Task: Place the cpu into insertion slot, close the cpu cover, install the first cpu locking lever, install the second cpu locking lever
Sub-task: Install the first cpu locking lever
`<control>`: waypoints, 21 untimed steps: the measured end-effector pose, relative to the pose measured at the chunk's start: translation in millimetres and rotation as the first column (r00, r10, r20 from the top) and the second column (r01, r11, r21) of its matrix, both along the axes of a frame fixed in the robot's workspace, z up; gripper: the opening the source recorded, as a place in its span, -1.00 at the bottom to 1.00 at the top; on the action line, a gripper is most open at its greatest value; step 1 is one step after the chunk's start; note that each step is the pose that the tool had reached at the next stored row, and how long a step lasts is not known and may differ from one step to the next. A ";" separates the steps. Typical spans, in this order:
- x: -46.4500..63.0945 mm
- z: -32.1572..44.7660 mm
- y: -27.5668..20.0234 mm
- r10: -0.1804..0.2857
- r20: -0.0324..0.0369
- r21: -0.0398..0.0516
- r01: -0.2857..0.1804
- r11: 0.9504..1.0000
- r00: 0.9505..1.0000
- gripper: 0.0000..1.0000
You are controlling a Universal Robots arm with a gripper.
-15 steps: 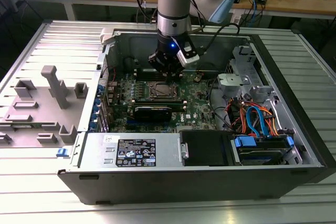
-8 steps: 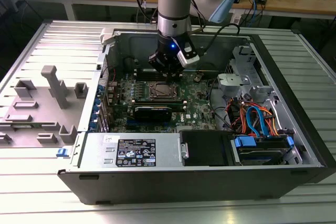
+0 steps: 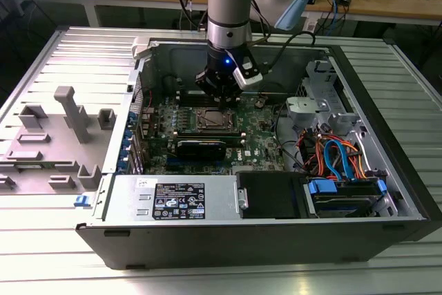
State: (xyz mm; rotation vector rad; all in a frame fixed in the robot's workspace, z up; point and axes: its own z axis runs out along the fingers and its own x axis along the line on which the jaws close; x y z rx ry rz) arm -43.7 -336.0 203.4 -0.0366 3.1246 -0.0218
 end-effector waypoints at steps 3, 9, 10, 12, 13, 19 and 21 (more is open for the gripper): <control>0.0 -1.6 0.0 0.000 0.000 0.000 0.000 1.000 1.000 -0.79; 0.1 -0.8 0.2 0.000 0.000 0.003 0.000 1.000 1.000 -0.79; 0.2 -0.4 0.4 0.000 0.000 0.003 0.000 1.000 1.000 -0.79; 0.0 -0.1 0.3 0.000 0.000 0.005 0.000 1.000 1.000 -0.79; 0.0 0.3 0.4 0.000 0.000 0.006 0.000 1.000 1.000 -0.79; 0.0 1.3 0.4 0.000 0.000 0.030 0.000 1.000 1.000 -0.79; 0.2 1.0 0.4 0.000 0.000 0.039 0.000 0.999 1.000 -0.79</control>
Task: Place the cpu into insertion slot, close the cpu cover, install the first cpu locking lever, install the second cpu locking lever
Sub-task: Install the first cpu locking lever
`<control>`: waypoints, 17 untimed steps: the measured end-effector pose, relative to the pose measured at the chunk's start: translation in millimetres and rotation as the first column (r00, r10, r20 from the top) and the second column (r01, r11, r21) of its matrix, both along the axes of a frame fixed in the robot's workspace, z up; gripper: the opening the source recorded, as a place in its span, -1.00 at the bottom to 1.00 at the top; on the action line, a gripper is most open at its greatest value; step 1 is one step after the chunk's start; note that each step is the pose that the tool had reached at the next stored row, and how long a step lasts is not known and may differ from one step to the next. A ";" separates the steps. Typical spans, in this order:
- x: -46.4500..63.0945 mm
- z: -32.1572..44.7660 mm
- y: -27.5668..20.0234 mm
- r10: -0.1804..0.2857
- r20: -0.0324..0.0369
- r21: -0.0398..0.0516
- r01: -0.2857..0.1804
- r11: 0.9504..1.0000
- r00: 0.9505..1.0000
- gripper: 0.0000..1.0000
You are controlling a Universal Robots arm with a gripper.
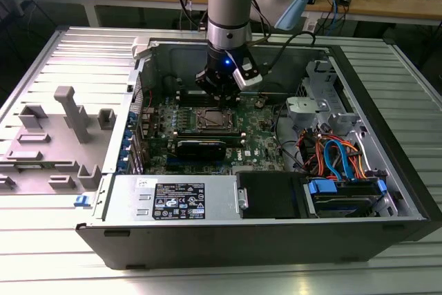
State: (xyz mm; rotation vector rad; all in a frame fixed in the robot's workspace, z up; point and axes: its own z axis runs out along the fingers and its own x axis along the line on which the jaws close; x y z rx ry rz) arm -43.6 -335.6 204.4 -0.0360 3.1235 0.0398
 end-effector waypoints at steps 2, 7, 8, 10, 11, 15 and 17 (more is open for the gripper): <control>0.0 0.1 -0.3 0.000 0.000 0.000 0.000 1.000 1.000 -0.79; 0.0 2.5 -0.5 0.000 0.000 0.000 0.000 1.000 1.000 -0.79; 0.0 2.2 -0.8 0.000 0.000 0.000 0.000 1.000 1.000 -0.79; 0.0 1.7 -4.6 0.000 0.000 -0.001 0.000 1.000 1.000 -0.79; 0.0 1.7 -5.2 0.000 -0.001 -0.001 0.000 1.000 1.000 -0.79; -0.1 1.0 -6.0 0.000 -0.001 -0.001 0.000 1.000 1.000 -0.79; 0.0 -0.1 -6.1 0.000 -0.001 -0.002 0.000 1.000 1.000 -0.79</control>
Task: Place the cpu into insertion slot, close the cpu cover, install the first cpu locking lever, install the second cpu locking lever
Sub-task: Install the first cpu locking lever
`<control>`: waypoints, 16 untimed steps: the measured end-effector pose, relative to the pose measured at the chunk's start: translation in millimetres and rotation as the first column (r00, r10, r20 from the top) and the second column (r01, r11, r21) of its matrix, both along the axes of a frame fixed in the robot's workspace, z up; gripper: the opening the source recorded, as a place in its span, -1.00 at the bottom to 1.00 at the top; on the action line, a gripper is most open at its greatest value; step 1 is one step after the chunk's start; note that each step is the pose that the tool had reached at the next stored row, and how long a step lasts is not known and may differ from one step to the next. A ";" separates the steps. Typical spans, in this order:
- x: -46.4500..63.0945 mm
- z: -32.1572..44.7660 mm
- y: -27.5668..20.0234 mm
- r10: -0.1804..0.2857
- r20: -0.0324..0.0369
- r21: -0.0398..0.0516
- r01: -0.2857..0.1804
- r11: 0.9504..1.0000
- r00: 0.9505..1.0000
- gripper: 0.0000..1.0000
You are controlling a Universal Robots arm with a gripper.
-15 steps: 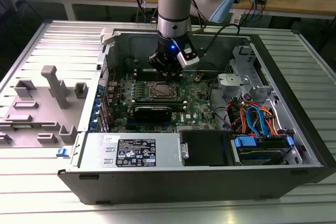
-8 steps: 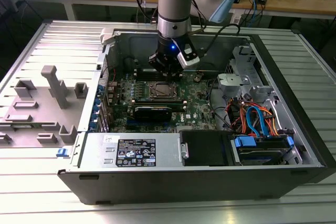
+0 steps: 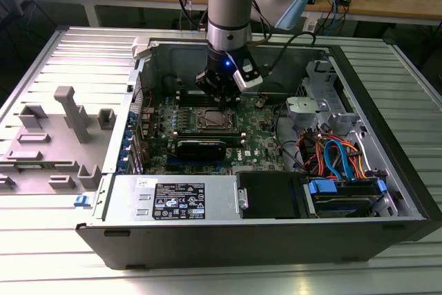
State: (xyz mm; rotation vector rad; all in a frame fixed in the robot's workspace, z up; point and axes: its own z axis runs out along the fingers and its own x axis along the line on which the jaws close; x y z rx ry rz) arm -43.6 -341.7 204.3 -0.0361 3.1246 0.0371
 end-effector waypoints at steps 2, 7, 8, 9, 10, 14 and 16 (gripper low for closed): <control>0.4 -1.7 0.2 0.000 0.000 0.001 0.000 1.000 1.000 -0.79; 0.5 -2.8 0.1 0.000 0.000 0.001 0.000 1.000 1.000 -0.79; 0.5 -2.8 0.1 0.000 0.000 0.001 0.000 1.000 1.000 -0.79; 0.5 -2.8 0.1 0.000 0.000 0.002 0.000 1.000 1.000 -0.79; 0.5 -2.7 0.1 0.000 0.000 0.003 0.000 1.000 1.000 -0.79; 0.5 -2.7 0.1 0.000 0.000 0.012 0.000 1.000 1.000 -0.79; 0.5 -3.0 0.3 0.000 0.000 0.020 0.000 1.000 1.000 -0.79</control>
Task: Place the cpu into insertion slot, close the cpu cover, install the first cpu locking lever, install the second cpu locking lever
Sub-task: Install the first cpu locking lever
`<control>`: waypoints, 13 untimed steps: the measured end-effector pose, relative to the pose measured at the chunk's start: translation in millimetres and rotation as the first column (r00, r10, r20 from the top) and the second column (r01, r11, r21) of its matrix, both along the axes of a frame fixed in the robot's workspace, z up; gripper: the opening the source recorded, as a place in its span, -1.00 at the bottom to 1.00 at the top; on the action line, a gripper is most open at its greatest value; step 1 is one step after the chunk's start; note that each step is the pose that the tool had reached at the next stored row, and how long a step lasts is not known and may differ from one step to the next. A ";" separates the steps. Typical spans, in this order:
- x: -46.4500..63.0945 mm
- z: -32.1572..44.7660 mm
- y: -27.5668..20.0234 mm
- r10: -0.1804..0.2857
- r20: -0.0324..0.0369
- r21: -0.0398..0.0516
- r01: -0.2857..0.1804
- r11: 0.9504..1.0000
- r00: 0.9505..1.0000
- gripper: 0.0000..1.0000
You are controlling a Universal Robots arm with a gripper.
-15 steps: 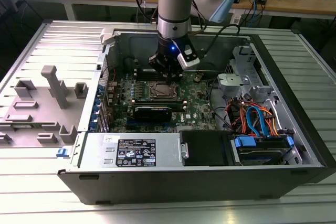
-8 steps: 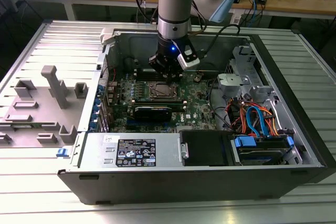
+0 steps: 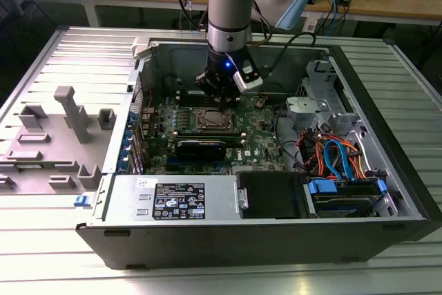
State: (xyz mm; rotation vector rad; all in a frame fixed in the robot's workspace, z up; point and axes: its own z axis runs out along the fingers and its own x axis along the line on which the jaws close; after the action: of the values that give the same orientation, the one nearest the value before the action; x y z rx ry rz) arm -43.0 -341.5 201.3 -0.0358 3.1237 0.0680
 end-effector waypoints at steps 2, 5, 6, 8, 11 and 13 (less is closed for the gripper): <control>0.0 0.1 -0.1 0.000 0.000 0.007 0.000 1.000 1.000 -0.79; -0.1 0.5 0.0 0.000 0.000 0.012 0.000 1.000 1.000 -0.79; 0.0 1.6 -0.1 0.000 0.000 0.011 0.000 1.000 1.000 -0.79; -0.1 3.6 -0.1 0.000 0.000 0.011 0.000 1.000 1.000 -0.79; -0.1 6.0 -0.2 0.000 0.000 0.011 0.000 1.000 1.000 -0.79; 0.0 6.3 -0.5 0.000 0.000 0.010 0.000 1.000 1.000 -0.79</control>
State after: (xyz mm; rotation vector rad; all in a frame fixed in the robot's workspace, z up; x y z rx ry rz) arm -43.0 -342.0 207.6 -0.0357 3.1233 0.0839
